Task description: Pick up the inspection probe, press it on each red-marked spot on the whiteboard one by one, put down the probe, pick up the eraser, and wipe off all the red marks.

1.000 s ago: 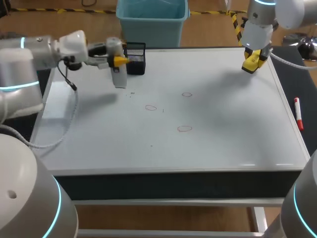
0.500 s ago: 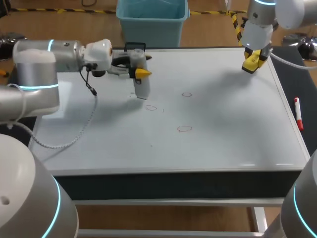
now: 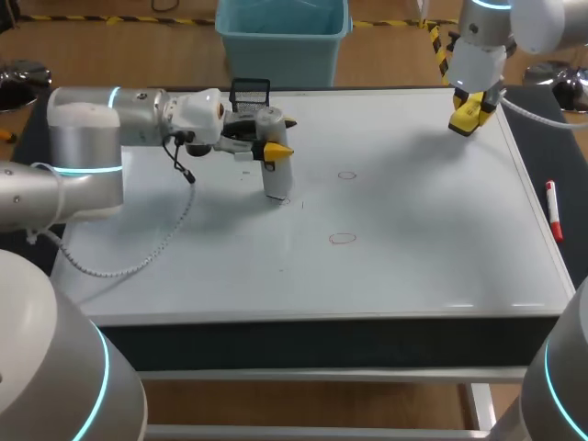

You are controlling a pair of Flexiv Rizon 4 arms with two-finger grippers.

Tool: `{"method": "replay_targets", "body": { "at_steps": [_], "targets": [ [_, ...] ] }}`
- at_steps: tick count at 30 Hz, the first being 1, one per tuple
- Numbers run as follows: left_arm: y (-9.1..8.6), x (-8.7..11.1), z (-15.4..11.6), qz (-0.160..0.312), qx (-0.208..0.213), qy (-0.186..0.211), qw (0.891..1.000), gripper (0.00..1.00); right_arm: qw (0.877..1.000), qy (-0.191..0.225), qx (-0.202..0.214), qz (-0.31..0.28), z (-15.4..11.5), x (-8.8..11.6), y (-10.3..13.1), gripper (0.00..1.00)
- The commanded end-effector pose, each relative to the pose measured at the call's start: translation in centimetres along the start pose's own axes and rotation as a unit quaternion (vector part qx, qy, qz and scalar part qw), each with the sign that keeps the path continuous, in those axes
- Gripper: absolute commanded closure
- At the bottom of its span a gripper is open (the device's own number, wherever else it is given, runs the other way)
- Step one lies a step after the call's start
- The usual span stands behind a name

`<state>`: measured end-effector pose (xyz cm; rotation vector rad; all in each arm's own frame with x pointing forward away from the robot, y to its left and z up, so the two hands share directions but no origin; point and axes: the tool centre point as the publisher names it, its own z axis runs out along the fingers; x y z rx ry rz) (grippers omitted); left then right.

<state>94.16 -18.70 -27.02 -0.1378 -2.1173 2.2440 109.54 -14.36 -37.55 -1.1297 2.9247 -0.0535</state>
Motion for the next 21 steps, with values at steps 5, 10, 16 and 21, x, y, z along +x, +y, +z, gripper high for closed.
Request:
{"method": "replay_targets", "body": {
  "at_steps": [5, 10, 16, 21],
  "targets": [
    [0.2, -0.11, 0.42, -0.01, -0.002, 0.001, 1.0, 1.0, 1.0, 0.002, 0.0, -0.001, -0.14, 0.02, -0.1, 1.0],
    [0.4, 0.16, 0.57, -0.015, -0.004, 0.005, 1.0, 1.0, 1.0, 0.002, 0.0, -0.001, -0.14, 0.02, -0.1, 1.0],
    [0.68, 0.29, 0.6, -0.016, -0.005, 0.006, 1.0, 1.0, 1.0, 0.002, 0.0, -0.001, -0.14, 0.02, -0.1, 1.0],
    [0.85, 0.28, 0.61, -0.018, -0.006, 0.006, 1.0, 1.0, 1.0, 0.002, 0.0, -0.001, -0.14, 0.02, -0.1, 1.0]
  ]
}}
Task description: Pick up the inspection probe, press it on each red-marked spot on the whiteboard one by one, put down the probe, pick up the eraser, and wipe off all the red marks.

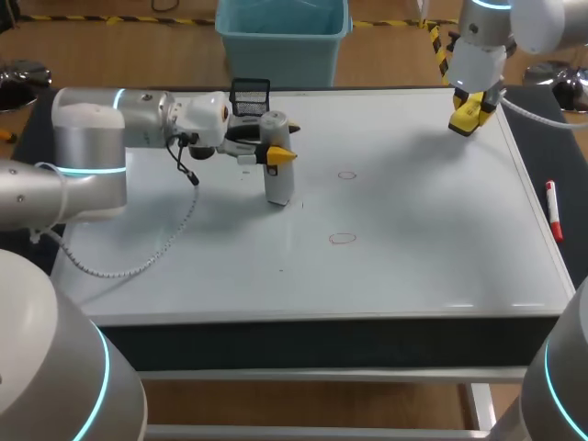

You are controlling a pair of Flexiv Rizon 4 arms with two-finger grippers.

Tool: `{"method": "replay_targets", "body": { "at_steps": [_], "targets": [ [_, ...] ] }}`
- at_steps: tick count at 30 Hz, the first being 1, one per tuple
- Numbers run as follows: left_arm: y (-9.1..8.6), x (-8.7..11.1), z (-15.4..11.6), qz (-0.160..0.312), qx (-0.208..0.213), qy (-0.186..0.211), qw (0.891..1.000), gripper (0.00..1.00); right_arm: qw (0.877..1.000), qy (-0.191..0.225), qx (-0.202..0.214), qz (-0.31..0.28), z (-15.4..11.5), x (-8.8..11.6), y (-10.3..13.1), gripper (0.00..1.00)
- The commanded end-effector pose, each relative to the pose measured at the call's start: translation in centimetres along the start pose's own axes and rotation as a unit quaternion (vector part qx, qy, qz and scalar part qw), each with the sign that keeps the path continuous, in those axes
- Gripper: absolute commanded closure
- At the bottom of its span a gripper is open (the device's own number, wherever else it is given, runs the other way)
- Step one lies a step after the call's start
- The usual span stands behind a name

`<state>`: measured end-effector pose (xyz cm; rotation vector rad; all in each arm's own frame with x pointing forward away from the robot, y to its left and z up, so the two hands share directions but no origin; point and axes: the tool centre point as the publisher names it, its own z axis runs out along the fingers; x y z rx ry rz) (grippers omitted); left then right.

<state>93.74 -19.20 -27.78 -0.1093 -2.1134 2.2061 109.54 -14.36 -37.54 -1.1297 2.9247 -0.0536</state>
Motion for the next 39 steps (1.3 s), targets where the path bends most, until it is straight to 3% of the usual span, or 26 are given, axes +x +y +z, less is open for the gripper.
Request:
{"method": "replay_targets", "body": {
  "at_steps": [1, 31, 39],
  "targets": [
    [0.1, -0.1, 0.2, 0.0, 0.0, 0.002, 1.0, 1.0, 1.0, 0.002, 0.0, -0.001, -0.1, 0.0, -0.1, 1.0],
    [0.5, 0.4, 0.3, -0.002, -0.005, 0.006, 1.0, 1.0, 1.0, 0.002, 0.0, -0.001, -0.1, 0.0, -0.1, 1.0],
    [-2.0, 0.2, -1.3, 0.01, -0.001, -0.009, 1.0, 1.0, 1.0, 0.002, 0.0, -0.001, -0.1, 0.0, -0.1, 1.0]
  ]
}}
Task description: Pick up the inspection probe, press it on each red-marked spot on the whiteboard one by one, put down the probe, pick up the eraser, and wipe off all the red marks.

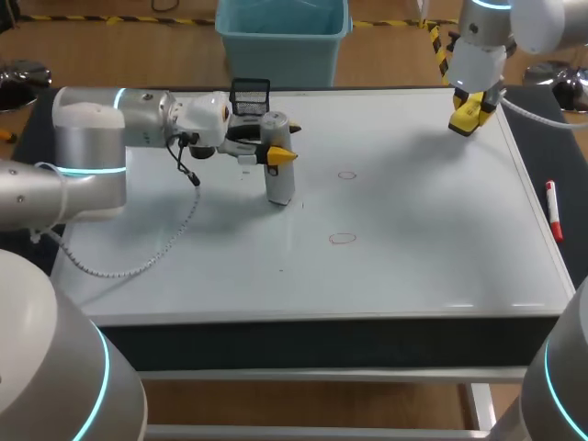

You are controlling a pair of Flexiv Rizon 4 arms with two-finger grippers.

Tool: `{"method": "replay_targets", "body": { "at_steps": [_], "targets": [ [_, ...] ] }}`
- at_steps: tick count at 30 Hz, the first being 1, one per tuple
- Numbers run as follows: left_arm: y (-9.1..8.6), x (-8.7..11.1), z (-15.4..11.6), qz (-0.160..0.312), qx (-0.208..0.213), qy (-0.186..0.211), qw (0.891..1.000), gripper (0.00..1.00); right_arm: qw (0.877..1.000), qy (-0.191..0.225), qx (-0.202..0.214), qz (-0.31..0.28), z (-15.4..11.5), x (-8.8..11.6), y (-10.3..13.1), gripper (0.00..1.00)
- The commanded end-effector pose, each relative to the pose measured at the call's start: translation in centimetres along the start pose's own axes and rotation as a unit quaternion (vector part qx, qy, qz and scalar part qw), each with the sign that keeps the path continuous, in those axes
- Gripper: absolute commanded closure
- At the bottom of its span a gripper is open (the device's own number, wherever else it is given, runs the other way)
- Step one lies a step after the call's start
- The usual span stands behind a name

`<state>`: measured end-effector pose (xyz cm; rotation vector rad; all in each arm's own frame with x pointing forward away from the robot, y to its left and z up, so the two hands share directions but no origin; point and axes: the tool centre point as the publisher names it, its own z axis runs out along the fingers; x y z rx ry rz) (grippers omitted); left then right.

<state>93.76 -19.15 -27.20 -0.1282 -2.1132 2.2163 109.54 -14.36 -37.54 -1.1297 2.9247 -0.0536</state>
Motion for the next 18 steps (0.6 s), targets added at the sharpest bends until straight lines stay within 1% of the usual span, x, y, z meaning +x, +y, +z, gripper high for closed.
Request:
{"method": "replay_targets", "body": {
  "at_steps": [1, 5, 6, 8, 10, 11, 17, 18],
  "targets": [
    [-1.9, 0.0, -1.7, 0.004, -0.004, -0.014, 1.0, 1.0, 1.0, 0.002, 0.0, -0.001, -0.1, 0.0, -0.1, 1.0],
    [-3.3, -0.8, -4.1, 0.02, -0.018, -0.037, 0.999, 1.0, 1.0, 0.002, 0.0, -0.001, -0.1, 0.0, -0.1, 1.0],
    [-3.5, -1.0, -4.8, 0.018, -0.027, -0.046, 0.998, 1.0, 1.0, 0.002, 0.0, -0.001, -0.1, 0.0, -0.1, 1.0],
    [-3.9, -1.6, -6.3, 0.016, -0.025, -0.061, 0.998, 1.0, 1.0, 0.002, 0.0, -0.001, -0.1, 0.0, -0.1, 1.0],
    [-4.1, -2.2, -7.7, 0.016, -0.033, -0.077, 0.996, 1.0, 1.0, 0.002, 0.0, -0.001, -0.1, 0.0, -0.1, 1.0],
    [-4.3, -2.5, -8.5, 0.014, -0.026, -0.085, 0.996, 1.0, 1.0, 0.002, 0.0, -0.001, -0.1, 0.0, -0.1, 1.0],
    [-5.2, -4.2, -12.7, 0.022, -0.025, -0.13, 0.991, 1.0, 1.0, 0.002, 0.0, -0.001, -0.1, 0.0, -0.1, 1.0],
    [-5.3, -4.6, -13.5, 0.022, -0.023, -0.131, 0.991, 1.0, 1.0, 0.002, 0.0, -0.001, -0.1, 0.0, -0.1, 1.0]
  ]
}}
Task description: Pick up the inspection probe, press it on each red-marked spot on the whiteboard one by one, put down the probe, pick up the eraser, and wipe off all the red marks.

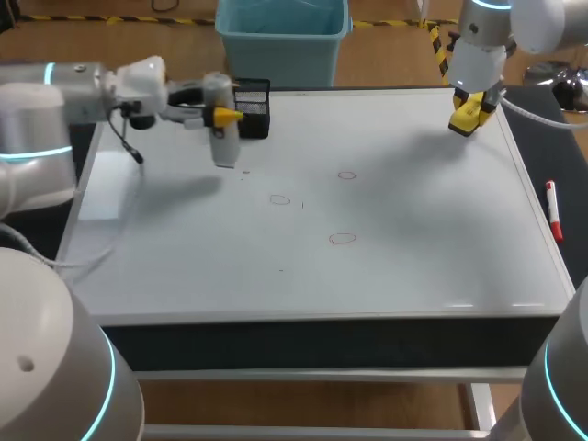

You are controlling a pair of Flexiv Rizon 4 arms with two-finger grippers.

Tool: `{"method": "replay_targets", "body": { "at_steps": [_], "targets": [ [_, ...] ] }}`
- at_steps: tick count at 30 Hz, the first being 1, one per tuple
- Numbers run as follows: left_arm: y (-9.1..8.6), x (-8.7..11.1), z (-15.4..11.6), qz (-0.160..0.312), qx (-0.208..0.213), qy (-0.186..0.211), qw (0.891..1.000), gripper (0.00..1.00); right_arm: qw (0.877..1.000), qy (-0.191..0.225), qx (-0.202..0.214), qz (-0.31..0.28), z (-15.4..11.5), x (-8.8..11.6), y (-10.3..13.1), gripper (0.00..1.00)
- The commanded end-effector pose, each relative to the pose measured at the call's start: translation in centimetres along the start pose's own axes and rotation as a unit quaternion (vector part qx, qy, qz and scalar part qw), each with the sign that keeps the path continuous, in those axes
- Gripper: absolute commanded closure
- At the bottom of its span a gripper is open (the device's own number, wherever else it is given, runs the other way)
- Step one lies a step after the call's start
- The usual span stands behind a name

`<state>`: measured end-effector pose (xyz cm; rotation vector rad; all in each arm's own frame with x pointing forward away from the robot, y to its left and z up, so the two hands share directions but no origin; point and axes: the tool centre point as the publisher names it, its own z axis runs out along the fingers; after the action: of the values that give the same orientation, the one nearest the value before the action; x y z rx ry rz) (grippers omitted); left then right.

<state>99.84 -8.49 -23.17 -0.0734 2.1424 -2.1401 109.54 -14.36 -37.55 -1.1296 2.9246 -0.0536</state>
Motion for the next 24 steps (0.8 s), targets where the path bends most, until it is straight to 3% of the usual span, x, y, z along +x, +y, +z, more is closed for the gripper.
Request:
{"method": "replay_targets", "body": {
  "at_steps": [1, 8, 12, 13, 15, 24],
  "targets": [
    [-0.6, -0.8, -3.0, -0.001, 0.001, -0.015, 1.0, 1.0, 1.0, 0.002, 0.0, -0.001, -0.1, 0.0, -0.1, 1.0],
    [-0.5, -3.3, -6.5, 0.007, -0.009, -0.051, 0.999, 1.0, 1.0, 0.002, 0.0, -0.001, -0.1, 0.0, -0.1, 1.0],
    [-0.2, -4.5, -7.9, 0.018, -0.003, -0.04, 0.999, 1.0, 1.0, 0.002, 0.0, -0.001, -0.1, 0.0, -0.1, 1.0],
    [-0.1, -4.8, -8.2, 0.024, -0.027, -0.046, 0.998, 1.0, 1.0, 0.002, 0.0, -0.001, -0.1, 0.0, -0.1, 1.0],
    [0.2, -5.4, -8.9, 0.023, -0.015, -0.05, 0.998, 1.0, 1.0, 0.002, 0.0, -0.001, -0.1, 0.0, -0.1, 1.0],
    [0.2, -6.5, -9.4, 0.008, -0.008, -0.062, 0.998, 1.0, 1.0, 0.002, 0.0, -0.001, -0.1, 0.0, -0.1, 1.0]
  ]
}}
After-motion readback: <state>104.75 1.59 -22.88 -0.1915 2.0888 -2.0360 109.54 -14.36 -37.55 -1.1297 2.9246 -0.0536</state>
